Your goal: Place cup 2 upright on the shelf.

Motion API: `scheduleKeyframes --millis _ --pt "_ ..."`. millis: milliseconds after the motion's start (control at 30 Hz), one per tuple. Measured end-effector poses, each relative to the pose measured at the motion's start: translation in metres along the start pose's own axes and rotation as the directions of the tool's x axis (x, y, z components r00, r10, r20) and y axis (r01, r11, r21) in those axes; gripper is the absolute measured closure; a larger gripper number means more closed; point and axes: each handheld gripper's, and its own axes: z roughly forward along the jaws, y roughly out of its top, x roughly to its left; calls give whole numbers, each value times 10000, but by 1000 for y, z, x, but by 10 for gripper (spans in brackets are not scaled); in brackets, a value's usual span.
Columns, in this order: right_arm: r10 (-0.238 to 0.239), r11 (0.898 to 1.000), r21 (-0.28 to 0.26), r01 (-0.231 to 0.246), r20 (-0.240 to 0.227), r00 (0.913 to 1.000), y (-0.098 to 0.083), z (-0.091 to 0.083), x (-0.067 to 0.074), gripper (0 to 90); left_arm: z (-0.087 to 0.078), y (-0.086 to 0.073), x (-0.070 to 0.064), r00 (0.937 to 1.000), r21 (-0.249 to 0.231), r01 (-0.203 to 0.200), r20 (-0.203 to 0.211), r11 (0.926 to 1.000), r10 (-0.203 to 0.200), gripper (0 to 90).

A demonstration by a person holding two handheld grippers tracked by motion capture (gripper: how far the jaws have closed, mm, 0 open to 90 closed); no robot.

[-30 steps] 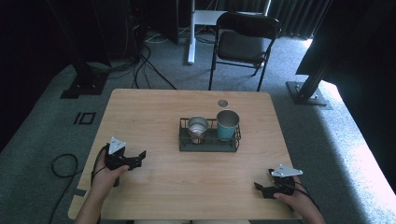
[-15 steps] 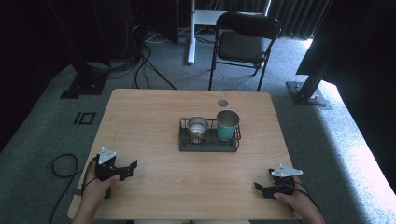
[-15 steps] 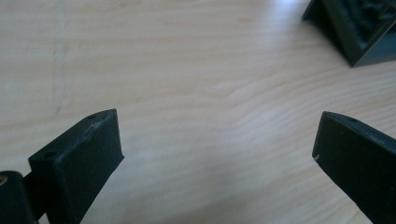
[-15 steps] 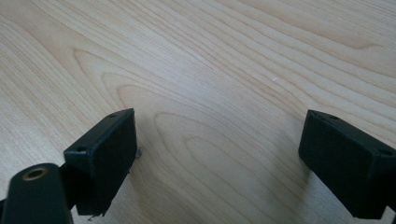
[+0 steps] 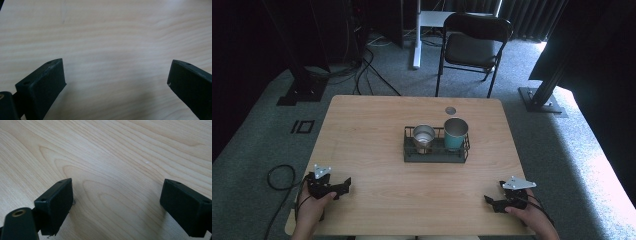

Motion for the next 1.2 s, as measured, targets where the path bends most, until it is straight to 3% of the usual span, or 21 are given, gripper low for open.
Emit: scheduleKeyframes --millis 67,267,500,667,800,833,900,967,1100,1133,1200 --pt "0 10000 0 0 -1 10000 0 0 0 110 1 -3 2 9996 140 266 -108 9995 -264 21" --pt "-1 10000 1 1 -1 10000 0 0 0 110 0 -6 5 9978 15 459 -475 9989 -458 21" --pt "2 10000 -1 -2 0 10000 0 0 0 110 3 -5 0 9945 257 172 -1035 9995 -145 21" --pt "0 10000 -2 0 -1 10000 0 0 0 110 5 -3 -2 9904 185 486 -1304 9986 -458 21" --pt "4 10000 -2 -4 -1 10000 0 0 0 111 7 -1 -2 9846 136 786 -1576 9968 -755 21" --pt "0 10000 -1 0 -2 10000 0 0 0 110 8 0 -3 9795 134 965 -1791 9952 -926 21" --pt "0 10000 -1 0 -2 10000 0 0 0 110 9 1 -3 9784 94 1013 -1818 9948 -979 21" --pt "0 10000 -1 0 -1 10000 0 0 0 110 11 2 -4 9720 41 1237 -2020 9923 -1203 21" --pt "0 10000 -2 0 -2 10000 0 0 0 110 11 2 -5 9678 36 1365 -2141 9906 -1326 20" --pt "1 10000 -2 -1 -1 10000 0 0 0 110 11 2 -5 9623 32 1518 -2290 9884 -1471 17" --pt "2 10000 -3 -2 -1 10000 0 0 0 110 11 2 -5 9623 32 1518 -2290 9884 -1471 13"
